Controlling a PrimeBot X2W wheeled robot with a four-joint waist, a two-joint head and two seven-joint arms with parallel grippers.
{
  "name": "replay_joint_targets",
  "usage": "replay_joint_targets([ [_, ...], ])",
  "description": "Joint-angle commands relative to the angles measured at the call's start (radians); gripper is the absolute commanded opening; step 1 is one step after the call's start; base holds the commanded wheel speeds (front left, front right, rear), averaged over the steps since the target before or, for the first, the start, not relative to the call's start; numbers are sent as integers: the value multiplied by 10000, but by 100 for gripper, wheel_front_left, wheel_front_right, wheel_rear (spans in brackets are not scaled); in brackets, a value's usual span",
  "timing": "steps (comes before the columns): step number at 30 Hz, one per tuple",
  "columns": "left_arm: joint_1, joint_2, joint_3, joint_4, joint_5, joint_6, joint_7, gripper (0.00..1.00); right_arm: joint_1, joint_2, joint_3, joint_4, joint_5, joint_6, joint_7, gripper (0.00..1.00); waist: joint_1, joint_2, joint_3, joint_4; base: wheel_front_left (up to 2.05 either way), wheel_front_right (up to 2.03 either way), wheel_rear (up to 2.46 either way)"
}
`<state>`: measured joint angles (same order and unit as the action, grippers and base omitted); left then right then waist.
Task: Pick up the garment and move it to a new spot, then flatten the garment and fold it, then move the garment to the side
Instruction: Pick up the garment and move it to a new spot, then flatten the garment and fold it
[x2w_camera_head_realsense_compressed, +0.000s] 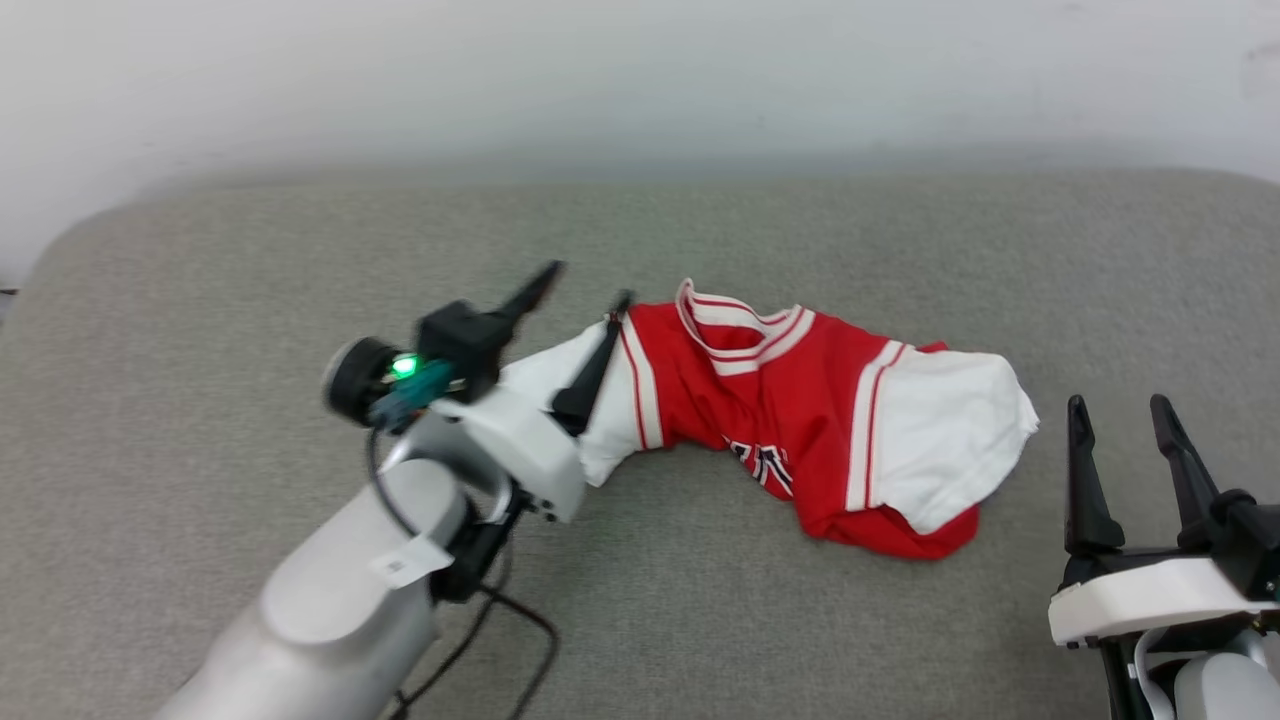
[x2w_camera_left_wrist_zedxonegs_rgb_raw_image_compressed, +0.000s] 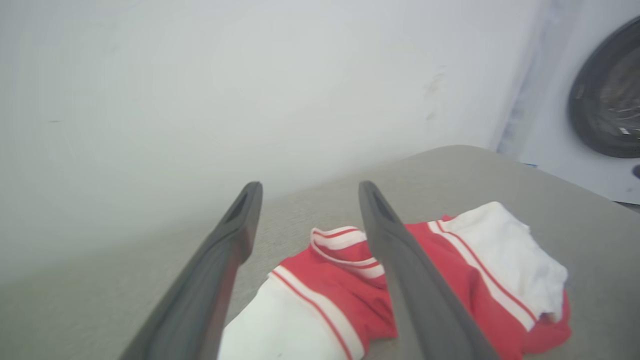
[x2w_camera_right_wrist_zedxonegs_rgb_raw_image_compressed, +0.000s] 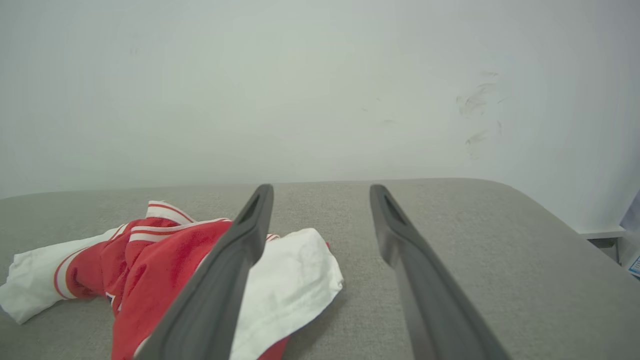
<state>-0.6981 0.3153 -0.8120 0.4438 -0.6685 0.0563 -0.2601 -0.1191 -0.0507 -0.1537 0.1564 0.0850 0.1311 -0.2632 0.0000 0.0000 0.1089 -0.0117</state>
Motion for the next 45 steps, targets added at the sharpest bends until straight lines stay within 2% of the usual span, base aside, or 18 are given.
replay_joint_targets([
  [1,344,201,297,-350,153,134,-57,100,109,7,17,17,-64,-7,-23,100,0,0,-381,398,0,0,0],
  [5,1937,985,1606,-2027,925,526,-46,100,291,8,42,137,-100,-7,-23,100,0,0,-623,700,0,0,0],
  [10,4156,1184,3132,-3700,1633,749,-50,100,481,8,191,268,-119,-7,-22,100,0,0,-821,895,0,0,0],
  [13,5279,864,3878,-4290,1893,744,-51,100,540,8,256,289,-83,-7,-23,100,0,0,-858,950,0,0,0],
  [18,6438,167,4596,-4545,2446,373,-52,100,620,8,384,369,35,-7,-23,100,0,0,-863,995,0,0,0],
  [26,6592,-590,5358,-4368,3273,-399,-53,100,585,8,484,447,16,-7,-22,100,0,0,-824,975,0,0,0],
  [27,6571,-768,5562,-4331,3506,-631,-55,100,543,8,480,443,-23,-7,-23,100,0,0,-757,956,0,0,0],
  [31,6510,-1073,5716,-4262,3761,-939,-55,100,337,8,612,469,-292,-7,164,100,0,0,-537,1039,0,0,0],
  [33,6462,-1236,5774,-4191,3879,-1087,-55,100,101,11,818,462,-448,-7,643,100,0,0,-394,1145,0,0,0],
  [36,6340,-1470,5862,-4102,4010,-1268,-55,100,-433,-109,1224,472,-812,-7,1994,100,0,0,-117,1372,0,0,0],
  [39,6184,-1689,5918,-4011,4135,-1442,-55,100,-1194,-761,1780,636,-686,-8,3787,100,0,0,208,1715,0,0,0],
  [45,5926,-2079,6002,-3868,4331,-1638,-55,100,-2955,-2340,2783,1135,934,-10,7411,100,0,0,754,2524,0,0,0],
])
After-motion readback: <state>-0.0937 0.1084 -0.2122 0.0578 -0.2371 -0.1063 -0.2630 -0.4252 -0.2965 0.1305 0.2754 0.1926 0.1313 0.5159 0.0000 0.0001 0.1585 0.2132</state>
